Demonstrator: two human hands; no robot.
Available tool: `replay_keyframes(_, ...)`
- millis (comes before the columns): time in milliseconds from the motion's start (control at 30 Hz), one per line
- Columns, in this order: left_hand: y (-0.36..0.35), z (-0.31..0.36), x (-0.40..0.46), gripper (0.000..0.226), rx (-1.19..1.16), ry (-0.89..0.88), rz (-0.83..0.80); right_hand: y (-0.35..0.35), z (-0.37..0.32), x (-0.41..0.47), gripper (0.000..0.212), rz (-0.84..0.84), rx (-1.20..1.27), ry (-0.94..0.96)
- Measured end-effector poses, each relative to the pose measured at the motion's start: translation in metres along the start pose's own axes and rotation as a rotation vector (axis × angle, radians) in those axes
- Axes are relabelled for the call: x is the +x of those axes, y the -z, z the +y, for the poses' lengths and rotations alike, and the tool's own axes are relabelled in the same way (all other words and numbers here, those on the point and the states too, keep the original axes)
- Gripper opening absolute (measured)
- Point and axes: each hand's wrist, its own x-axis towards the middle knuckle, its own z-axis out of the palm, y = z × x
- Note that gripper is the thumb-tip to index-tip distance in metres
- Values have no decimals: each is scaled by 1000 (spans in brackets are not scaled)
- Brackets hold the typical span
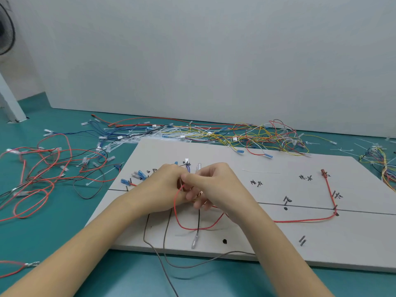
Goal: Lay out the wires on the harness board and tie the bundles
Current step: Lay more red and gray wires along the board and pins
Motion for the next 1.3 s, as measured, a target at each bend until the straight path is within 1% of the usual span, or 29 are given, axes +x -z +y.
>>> replay_keyframes(133, 6, 13, -6, 22, -132, -41, -21, 20, -5, -7, 13, -136, 55, -53)
replay_keyframes(233, 8, 16, -8, 24, -168, -67, -9, 43, -7, -14, 14, -215, 85, -73)
replay_keyframes(333, 8, 15, -8, 17, -170, -63, -25, 65, -6, -18, 19, -182, 95, -93)
replay_keyframes(433, 8, 15, -8, 17, -175, -51, -35, 77, -1, -18, 24, -79, -117, -51)
replay_keyframes(500, 9, 15, -8, 16, -177, -45, -40, 81, 0, -18, 25, -31, -162, -1)
replay_keyframes(533, 9, 16, -8, 16, -179, -45, -43, 84, 0, -19, 25, -17, -128, 27)
replay_keyframes(600, 9, 16, -8, 16, -187, -42, -46, 89, 0, -21, 25, -31, 29, 69)
replay_keyframes(700, 11, 15, -8, 17, -205, -30, -56, 90, 2, -22, 25, -162, 280, 88)
replay_keyframes(800, 11, 14, -9, 17, -221, -18, -71, 83, 8, -19, 36, -284, 504, 36)
replay_keyframes(867, 10, 14, -8, 16, -226, -20, -69, 76, 11, -16, 37, -295, 637, 13)
replay_keyframes(1000, 10, 14, -8, 13, -226, -35, -60, 62, 12, -9, 33, -241, 866, -41)
replay_keyframes(1100, 9, 14, -8, 13, -229, -44, -64, 58, 13, -7, 34, -189, 909, -55)
replay_keyframes(1233, 9, 13, -8, 12, -240, -44, -60, 58, 13, -11, 37, -211, 728, -57)
replay_keyframes(1300, 8, 13, -8, 11, -243, -45, -51, 58, 13, -14, 42, -229, 660, -53)
